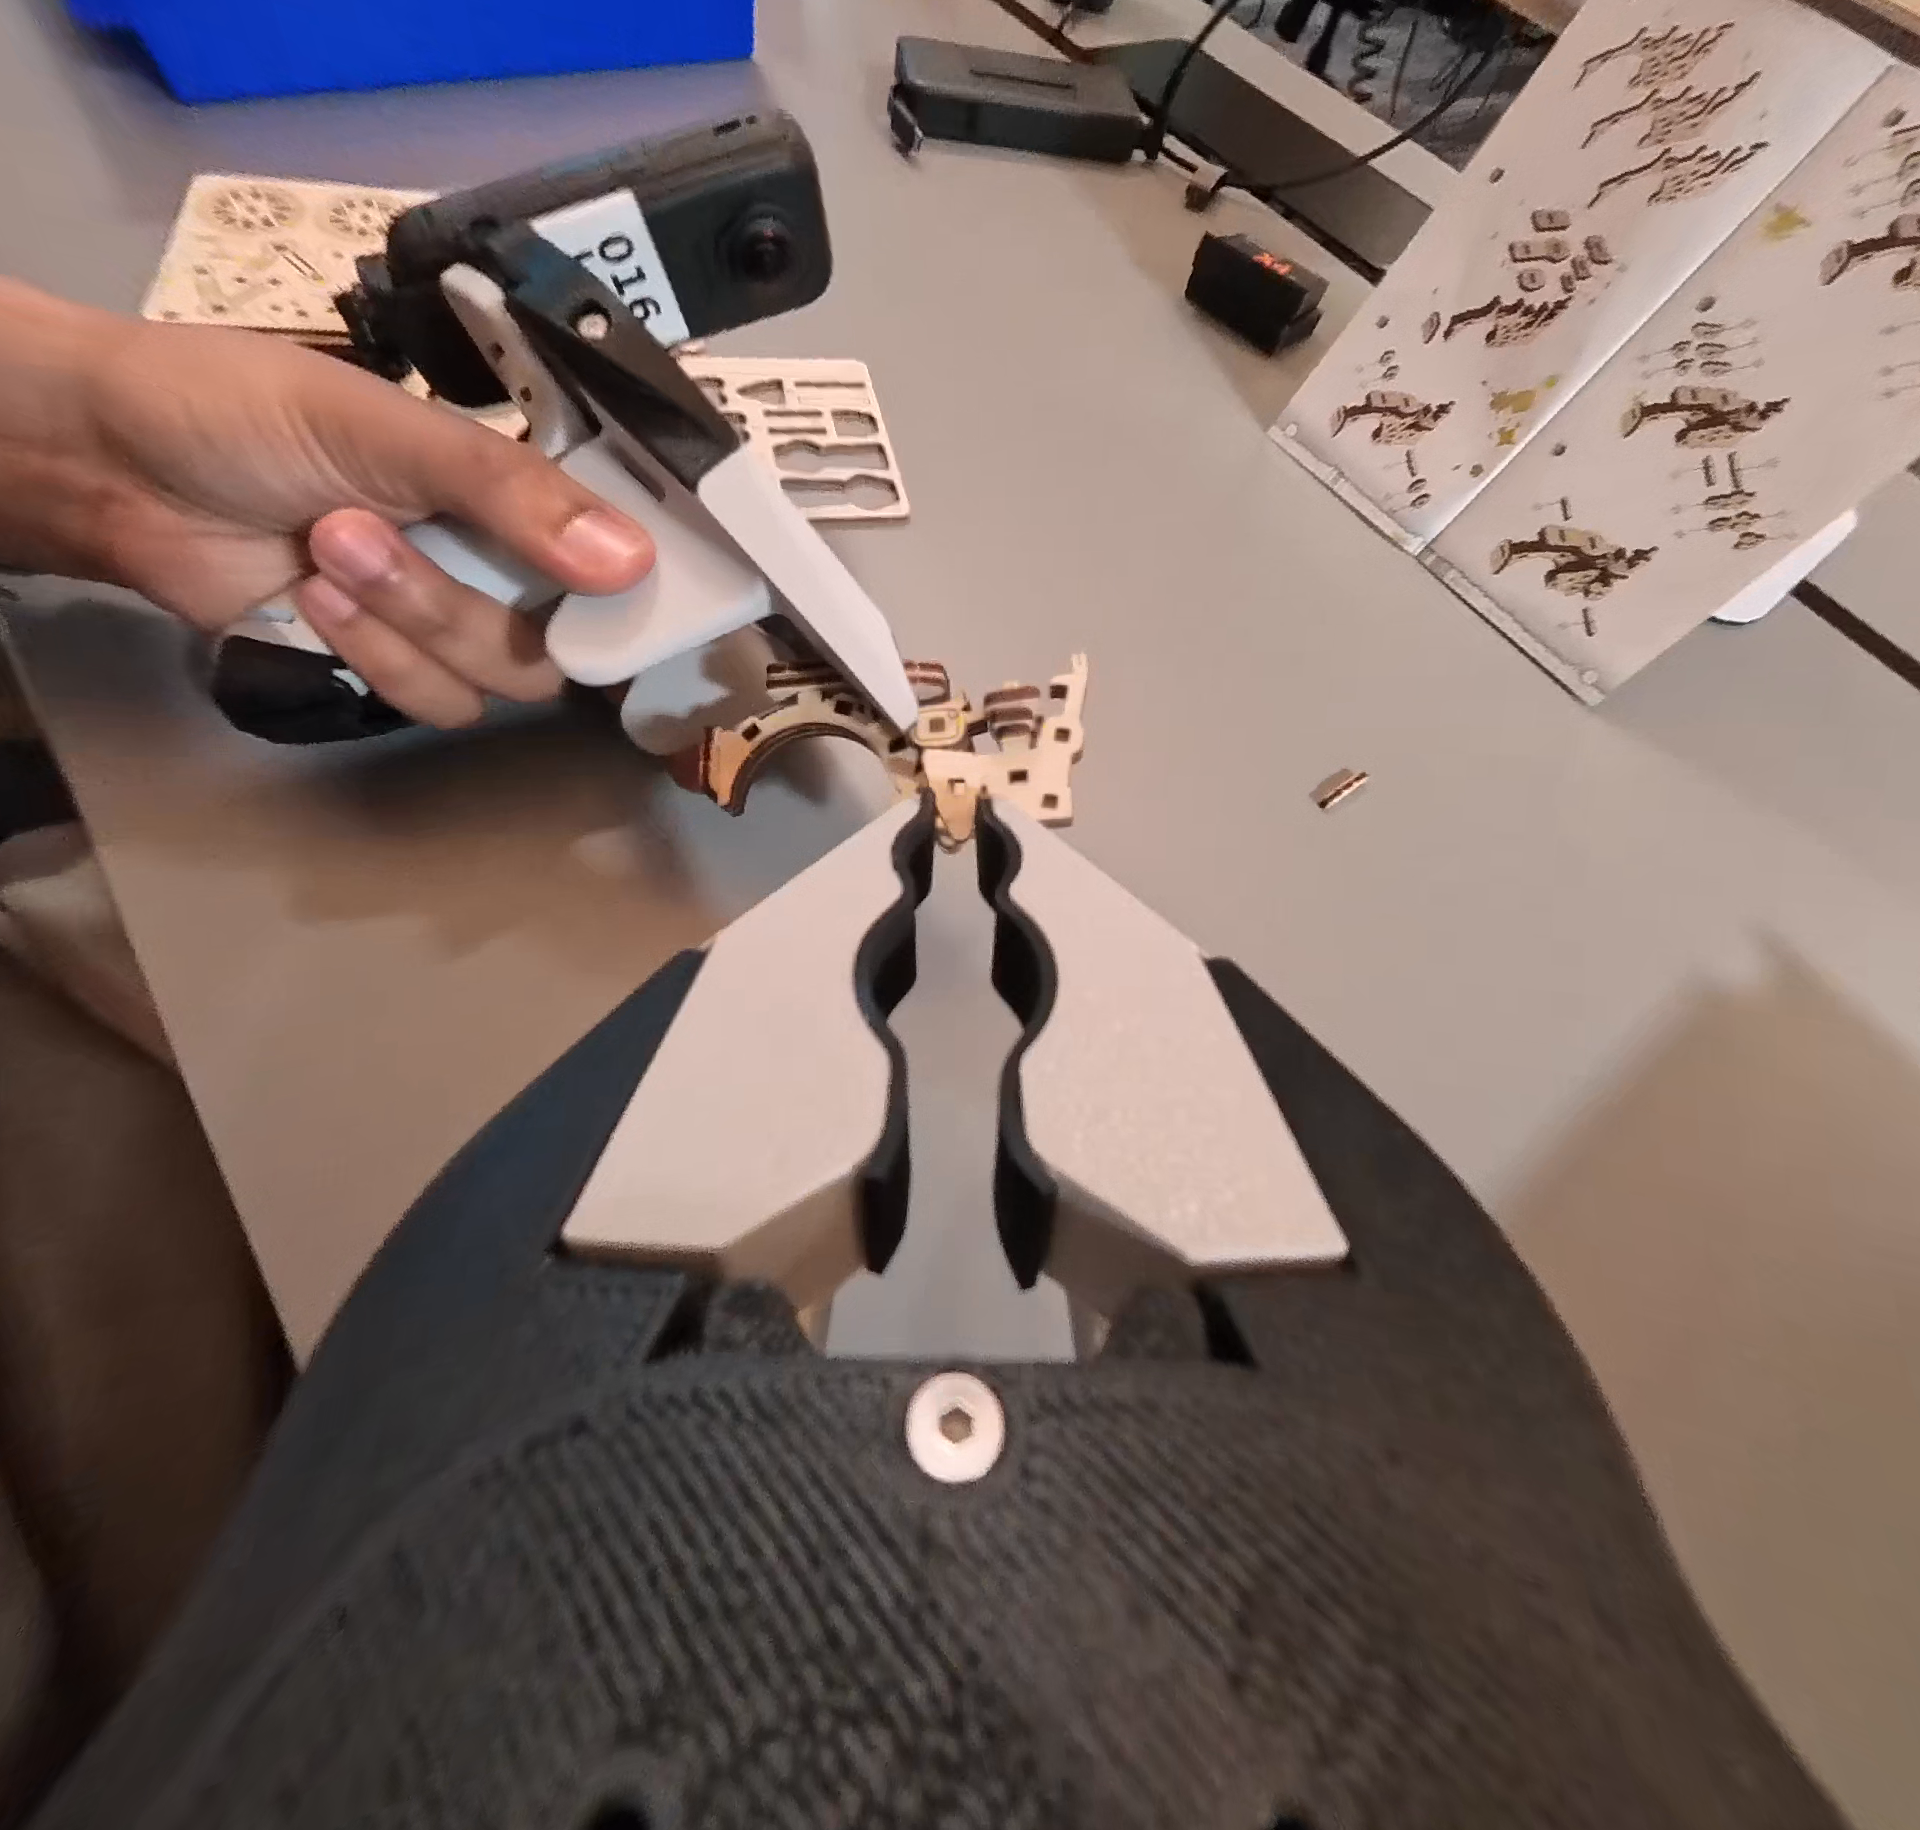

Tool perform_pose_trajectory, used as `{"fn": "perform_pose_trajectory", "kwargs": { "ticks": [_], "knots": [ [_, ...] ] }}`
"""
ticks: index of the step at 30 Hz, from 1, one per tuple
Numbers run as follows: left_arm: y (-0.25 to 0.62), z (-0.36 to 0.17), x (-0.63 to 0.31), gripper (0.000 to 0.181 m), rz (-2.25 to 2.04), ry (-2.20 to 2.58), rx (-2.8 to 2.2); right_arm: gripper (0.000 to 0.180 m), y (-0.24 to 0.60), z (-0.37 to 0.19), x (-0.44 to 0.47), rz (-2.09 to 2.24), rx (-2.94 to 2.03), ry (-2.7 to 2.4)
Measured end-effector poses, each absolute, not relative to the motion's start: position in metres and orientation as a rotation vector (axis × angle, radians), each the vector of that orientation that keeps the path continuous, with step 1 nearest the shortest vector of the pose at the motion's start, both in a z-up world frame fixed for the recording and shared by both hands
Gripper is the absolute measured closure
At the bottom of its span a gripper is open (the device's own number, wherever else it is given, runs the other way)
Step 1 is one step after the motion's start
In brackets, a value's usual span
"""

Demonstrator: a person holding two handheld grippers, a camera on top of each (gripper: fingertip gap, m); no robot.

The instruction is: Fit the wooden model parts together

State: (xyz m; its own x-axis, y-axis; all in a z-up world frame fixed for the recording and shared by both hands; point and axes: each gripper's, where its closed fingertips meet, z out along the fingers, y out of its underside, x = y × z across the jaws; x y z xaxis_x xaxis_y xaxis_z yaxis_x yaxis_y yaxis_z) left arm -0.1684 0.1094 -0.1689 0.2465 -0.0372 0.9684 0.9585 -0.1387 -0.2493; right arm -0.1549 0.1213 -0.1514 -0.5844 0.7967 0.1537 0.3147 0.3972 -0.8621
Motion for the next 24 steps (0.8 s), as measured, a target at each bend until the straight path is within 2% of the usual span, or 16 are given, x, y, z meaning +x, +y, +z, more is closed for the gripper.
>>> {"fn": "perform_pose_trajectory", "kwargs": {
  "ticks": [5,24],
  "knots": [
    [0.1095,-0.1690,-0.1683,0.165,-1.130,-0.937,-1.406,0.174,0.1164,-0.1577,-0.1607,0.987,-0.903,-2.082],
    [0.1094,-0.1689,-0.1688,0.165,-1.133,-0.938,-1.404,0.174,0.1142,-0.1616,-0.1599,0.991,-0.929,-2.094]
  ]
}}
